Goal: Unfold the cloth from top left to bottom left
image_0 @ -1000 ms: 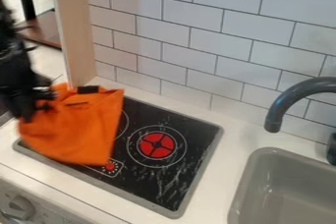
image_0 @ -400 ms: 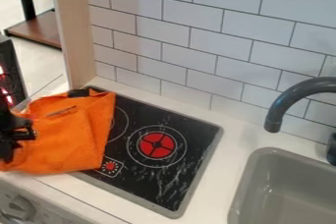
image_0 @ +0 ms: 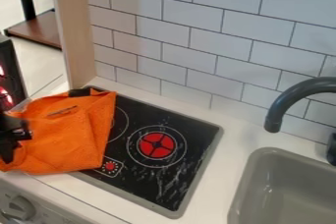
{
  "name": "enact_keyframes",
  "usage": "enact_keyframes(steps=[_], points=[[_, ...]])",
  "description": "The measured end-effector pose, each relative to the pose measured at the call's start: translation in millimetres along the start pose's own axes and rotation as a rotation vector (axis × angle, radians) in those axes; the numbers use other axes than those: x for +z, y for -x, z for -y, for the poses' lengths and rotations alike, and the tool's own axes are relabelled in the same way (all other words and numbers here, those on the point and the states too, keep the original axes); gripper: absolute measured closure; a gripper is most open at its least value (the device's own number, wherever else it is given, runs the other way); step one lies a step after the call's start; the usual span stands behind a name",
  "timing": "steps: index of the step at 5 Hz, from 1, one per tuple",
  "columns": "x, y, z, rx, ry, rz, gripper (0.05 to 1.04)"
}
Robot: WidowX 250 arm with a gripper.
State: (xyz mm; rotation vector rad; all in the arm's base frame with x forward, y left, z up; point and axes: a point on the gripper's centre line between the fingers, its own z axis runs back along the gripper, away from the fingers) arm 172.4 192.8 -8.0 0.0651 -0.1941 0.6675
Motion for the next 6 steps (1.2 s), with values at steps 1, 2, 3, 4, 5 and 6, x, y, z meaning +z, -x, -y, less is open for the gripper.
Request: enact_keyframes(steps=[1, 2, 3, 4, 5, 6], points=[[7, 5, 0, -0.019, 0.002, -0.036, 0.302], [20, 3, 1, -0.022, 0.004, -0.034, 0.072], [40, -2, 0, -0.032, -0.001, -0.020, 0.073], [60, -7, 2, -0.048, 0.007, 0.012, 0.084], [81, -15, 7, -0.079, 0.032, 0.065, 0.084], [90, -22, 7, -0.129, 0.023, 0.084, 0.084]])
